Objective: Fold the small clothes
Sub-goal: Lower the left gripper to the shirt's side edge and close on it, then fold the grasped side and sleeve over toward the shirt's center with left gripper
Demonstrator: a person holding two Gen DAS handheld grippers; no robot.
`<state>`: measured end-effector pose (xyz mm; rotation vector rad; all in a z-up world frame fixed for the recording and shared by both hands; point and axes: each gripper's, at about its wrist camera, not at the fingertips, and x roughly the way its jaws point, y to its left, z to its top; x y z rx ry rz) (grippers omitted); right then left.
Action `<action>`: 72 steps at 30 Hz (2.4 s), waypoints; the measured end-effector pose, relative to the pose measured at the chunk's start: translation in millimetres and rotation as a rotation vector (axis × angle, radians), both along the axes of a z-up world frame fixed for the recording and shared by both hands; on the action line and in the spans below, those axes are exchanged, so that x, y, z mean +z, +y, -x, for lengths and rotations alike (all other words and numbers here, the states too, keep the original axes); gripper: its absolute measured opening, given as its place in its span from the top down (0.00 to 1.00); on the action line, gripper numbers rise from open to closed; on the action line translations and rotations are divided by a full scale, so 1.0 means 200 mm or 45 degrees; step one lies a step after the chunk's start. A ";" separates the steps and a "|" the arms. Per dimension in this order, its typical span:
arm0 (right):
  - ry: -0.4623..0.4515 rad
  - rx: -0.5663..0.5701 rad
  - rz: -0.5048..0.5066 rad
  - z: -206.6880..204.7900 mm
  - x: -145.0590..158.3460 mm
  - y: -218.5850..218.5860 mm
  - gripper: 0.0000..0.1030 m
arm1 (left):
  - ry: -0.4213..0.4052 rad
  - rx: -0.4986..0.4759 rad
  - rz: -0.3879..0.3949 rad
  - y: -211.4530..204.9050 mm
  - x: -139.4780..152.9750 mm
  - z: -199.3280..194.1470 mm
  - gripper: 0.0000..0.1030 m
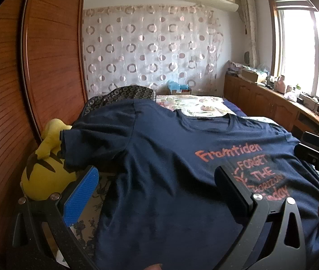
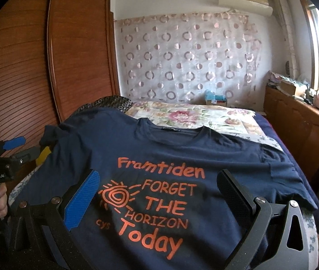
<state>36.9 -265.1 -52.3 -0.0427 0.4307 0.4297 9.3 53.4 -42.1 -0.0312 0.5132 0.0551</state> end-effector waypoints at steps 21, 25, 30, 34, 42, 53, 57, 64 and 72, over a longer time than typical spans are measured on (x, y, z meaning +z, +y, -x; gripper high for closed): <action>0.110 0.187 0.084 -0.10 0.03 0.09 0.02 | 0.120 0.077 0.035 0.54 -0.03 -0.30 0.27; 0.104 0.208 0.088 -0.10 0.04 0.10 0.02 | 0.139 0.113 0.094 0.64 -0.03 -0.34 0.32; 0.103 0.218 0.085 -0.11 0.04 0.13 0.02 | 0.160 0.140 0.086 0.71 -0.05 -0.40 0.43; 0.100 0.223 0.098 -0.13 0.02 0.16 0.02 | 0.199 0.160 0.077 0.76 -0.08 -0.48 0.45; 0.114 0.219 0.088 -0.13 -0.01 0.17 0.02 | 0.203 0.146 0.111 0.82 -0.09 -0.53 0.84; 0.130 0.194 0.066 -0.13 -0.02 0.11 0.02 | 0.048 0.041 0.073 0.67 0.12 -0.45 0.97; 0.128 0.180 0.057 -0.14 -0.01 0.07 0.02 | 0.010 -0.058 0.053 0.52 0.24 -0.50 0.97; 0.121 0.146 0.042 -0.14 0.00 -0.01 0.02 | 0.022 -0.242 0.007 0.19 0.32 -0.64 0.97; 0.131 0.117 0.028 -0.14 0.00 -0.08 0.02 | 0.129 -0.370 -0.023 -0.01 0.24 -0.62 0.86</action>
